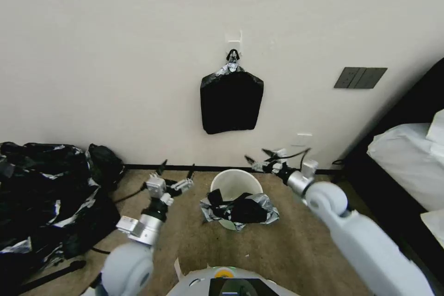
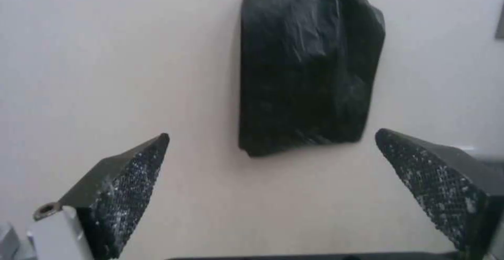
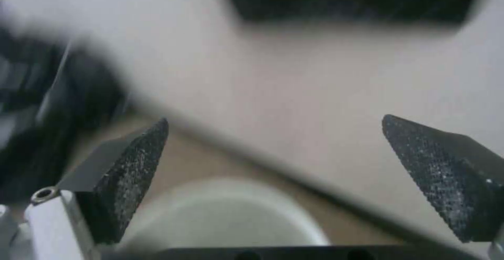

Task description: Place a trash bag onto the trash bin.

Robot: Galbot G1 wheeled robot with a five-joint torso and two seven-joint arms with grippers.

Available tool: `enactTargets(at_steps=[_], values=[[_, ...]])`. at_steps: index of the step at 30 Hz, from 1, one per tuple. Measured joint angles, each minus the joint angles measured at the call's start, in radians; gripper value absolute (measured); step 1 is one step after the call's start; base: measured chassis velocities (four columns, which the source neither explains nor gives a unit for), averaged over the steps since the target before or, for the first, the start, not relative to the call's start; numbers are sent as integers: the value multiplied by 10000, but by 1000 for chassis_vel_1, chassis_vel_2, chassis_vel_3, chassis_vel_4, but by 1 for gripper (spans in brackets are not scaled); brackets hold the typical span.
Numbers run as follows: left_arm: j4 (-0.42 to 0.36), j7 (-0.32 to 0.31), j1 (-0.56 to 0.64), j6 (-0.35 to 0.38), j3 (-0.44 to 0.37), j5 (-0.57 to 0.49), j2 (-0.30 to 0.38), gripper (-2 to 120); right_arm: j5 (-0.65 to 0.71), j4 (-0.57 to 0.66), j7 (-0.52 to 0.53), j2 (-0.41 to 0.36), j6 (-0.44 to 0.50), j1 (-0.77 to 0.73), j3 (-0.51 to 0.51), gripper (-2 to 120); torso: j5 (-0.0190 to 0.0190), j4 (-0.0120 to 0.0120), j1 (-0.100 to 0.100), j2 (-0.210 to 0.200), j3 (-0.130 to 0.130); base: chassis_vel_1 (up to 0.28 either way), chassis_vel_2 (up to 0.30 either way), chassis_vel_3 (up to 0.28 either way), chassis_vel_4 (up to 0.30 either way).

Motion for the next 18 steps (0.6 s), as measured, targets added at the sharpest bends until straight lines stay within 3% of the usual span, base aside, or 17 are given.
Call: enactTargets(at_steps=[2, 5, 6, 10, 11, 12, 13, 15, 16, 18], values=[[-2, 350, 34, 60, -397, 107, -70, 100, -852, -918, -1596, -403, -749, 1073, -594, 100, -6, 5, 0, 0, -1, 0, 0, 0, 0], [0, 483, 56, 55, -547, 174, -94, 100, -1220, -1390, -2098, -597, -1012, 1678, -1119, 100, -8, 6, -1, 1, -1, 0, 0, 0, 0], [0, 483, 56, 55, -547, 174, -94, 100, -1220, -1390, -2098, -597, -1012, 1678, -1119, 100, -8, 6, -1, 1, -1, 0, 0, 0, 0], [45, 729, 77, 37, -800, 281, -202, 100, -1450, -3126, -2626, -579, -1625, 3919, -3264, 100, -6, 4, 0, 0, 0, 0, 0, 0, 0], [45, 729, 77, 37, -800, 281, -202, 100, -1450, -3126, -2626, -579, -1625, 3919, -3264, 100, -6, 4, 0, 0, 0, 0, 0, 0, 0], [36, 783, 75, 36, -854, 308, -228, 100, -1446, -3588, -2653, -464, -1738, 4539, -3859, 100, 5, 7, 0, 0, 0, 0, 0, 0, 0], [-21, 813, 63, 38, -883, 316, -235, 100, -1479, -4097, -2652, -291, -1869, 5326, -4676, 100, -12, 8, 0, 0, 0, 0, 0, 0, 0], [-65, 814, 57, 43, -893, 317, -235, 100, -1501, -4369, -2640, -196, -2076, 5842, -5282, 100, -7, 12, 0, 0, 0, 0, 0, 0, 0], [-146, 813, 63, 53, -901, 318, -247, 100, -1504, -4744, -2573, -97, -2518, 6724, -6304, 100, -3, 12, 0, 0, -1, 0, 0, 0, 0], [-251, 813, 118, 65, -900, 343, -333, 100, -1487, -5142, -2468, -52, -2839, 7461, -7284, 99, -12, 7, 0, 0, -1, 0, 0, 0, 0]])
